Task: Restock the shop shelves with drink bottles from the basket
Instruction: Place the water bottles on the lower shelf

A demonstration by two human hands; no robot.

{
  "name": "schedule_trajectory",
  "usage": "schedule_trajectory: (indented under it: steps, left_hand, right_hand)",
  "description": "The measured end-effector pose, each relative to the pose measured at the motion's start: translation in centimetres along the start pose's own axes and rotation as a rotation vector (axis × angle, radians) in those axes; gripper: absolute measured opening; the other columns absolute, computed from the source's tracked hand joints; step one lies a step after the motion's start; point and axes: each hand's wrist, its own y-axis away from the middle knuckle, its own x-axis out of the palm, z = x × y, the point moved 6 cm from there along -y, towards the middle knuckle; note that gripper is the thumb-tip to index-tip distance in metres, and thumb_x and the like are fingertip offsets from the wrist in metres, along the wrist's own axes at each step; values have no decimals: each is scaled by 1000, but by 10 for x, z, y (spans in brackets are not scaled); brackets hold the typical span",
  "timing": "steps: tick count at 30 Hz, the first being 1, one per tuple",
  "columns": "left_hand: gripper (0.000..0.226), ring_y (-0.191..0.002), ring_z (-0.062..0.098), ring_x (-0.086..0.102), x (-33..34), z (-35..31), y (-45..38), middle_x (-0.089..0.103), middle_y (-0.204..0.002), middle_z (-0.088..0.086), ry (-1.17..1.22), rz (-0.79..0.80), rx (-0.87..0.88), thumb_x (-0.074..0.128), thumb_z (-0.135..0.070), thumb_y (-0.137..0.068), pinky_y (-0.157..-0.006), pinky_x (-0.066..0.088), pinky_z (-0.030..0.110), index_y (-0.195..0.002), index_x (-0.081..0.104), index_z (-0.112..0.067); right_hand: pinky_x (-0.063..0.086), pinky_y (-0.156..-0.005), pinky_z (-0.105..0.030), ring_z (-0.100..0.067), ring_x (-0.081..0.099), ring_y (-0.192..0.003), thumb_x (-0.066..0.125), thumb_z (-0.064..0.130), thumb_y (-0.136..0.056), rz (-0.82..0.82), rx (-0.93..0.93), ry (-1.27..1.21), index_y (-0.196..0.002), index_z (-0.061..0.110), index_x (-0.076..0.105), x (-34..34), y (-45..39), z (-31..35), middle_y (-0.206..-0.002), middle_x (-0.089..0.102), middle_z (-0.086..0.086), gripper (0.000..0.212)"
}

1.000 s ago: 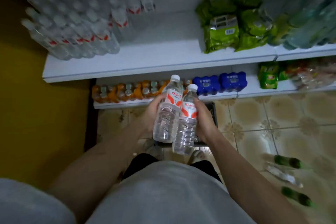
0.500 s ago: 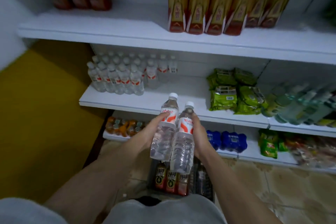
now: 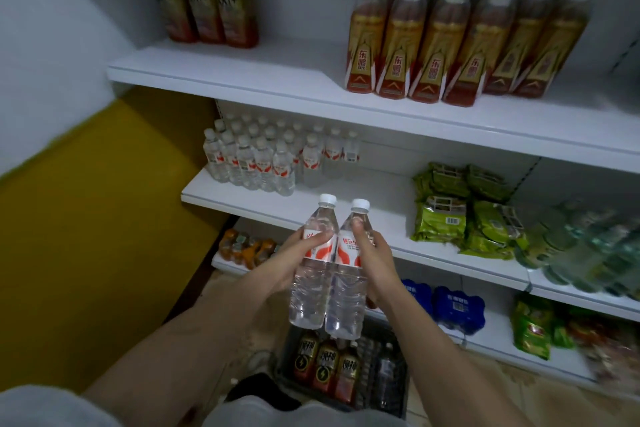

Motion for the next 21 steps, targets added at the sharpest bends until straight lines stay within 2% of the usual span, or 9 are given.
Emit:
schedule_trajectory:
  steps: [3,6,8,11,13,17,21]
  left_hand:
    - [55,-102,31,73,-2,-16,-2,74,-113,12,-53,-31,38,78,-24,-83,-92,57,49,-132,53,-20]
    - [54,-97,24,74,-11,-33,-10,75,-111,6,-167,-78,98,78,-15,-83,-82,60,40,-129,51,-24]
    - [58,-98,21,74,-19,-41,-19,73,-114,4,-257,-102,127,82,-15,-80,-88,59,43,-128,51,-25]
    - [68,-101,19,73,-35,-51,-36,74,-113,2,-355,-128,163,89,-15,-70,-94,57,47,-126,52,-25]
    - [75,-103,17,71,-46,-61,-52,73,-113,1,-430,-141,190,92,-16,-65,-97,55,45,-126,50,-24]
    - [88,-108,14,66,-66,-94,-93,70,-114,-5,-655,-147,285,96,-28,-54,-101,52,44,-128,49,-22]
    - [93,-119,17,59,-79,-125,-148,63,-128,-6,-854,-102,362,95,-27,-58,-104,49,44,-137,48,-22]
  right_hand:
    - [60,-82,-41,-22,74,-90,66,49,-88,38,-35,38,-117,27,48,2,-5,10,-106,72,-6,40]
    - [61,-83,-42,-20,75,-88,74,52,-74,74,-73,44,-119,24,52,8,-14,22,-107,72,-5,57]
    - [61,-83,-41,-18,75,-88,75,45,-80,77,-105,73,-116,26,54,12,-23,26,-108,72,-3,46]
    - [59,-88,-46,-20,74,-92,77,39,-83,54,-116,103,-112,30,56,19,-43,28,-111,72,-3,37]
    - [59,-89,-47,-21,73,-95,79,42,-80,36,-117,159,-113,30,55,25,-59,30,-114,70,-3,42]
    - [58,-89,-47,-21,69,-100,85,49,-68,-10,-122,324,-123,24,54,41,-107,38,-118,67,-1,68]
    - [59,-86,-45,-22,68,-96,88,31,-71,-49,-127,403,-118,19,54,56,-169,52,-112,68,-4,59]
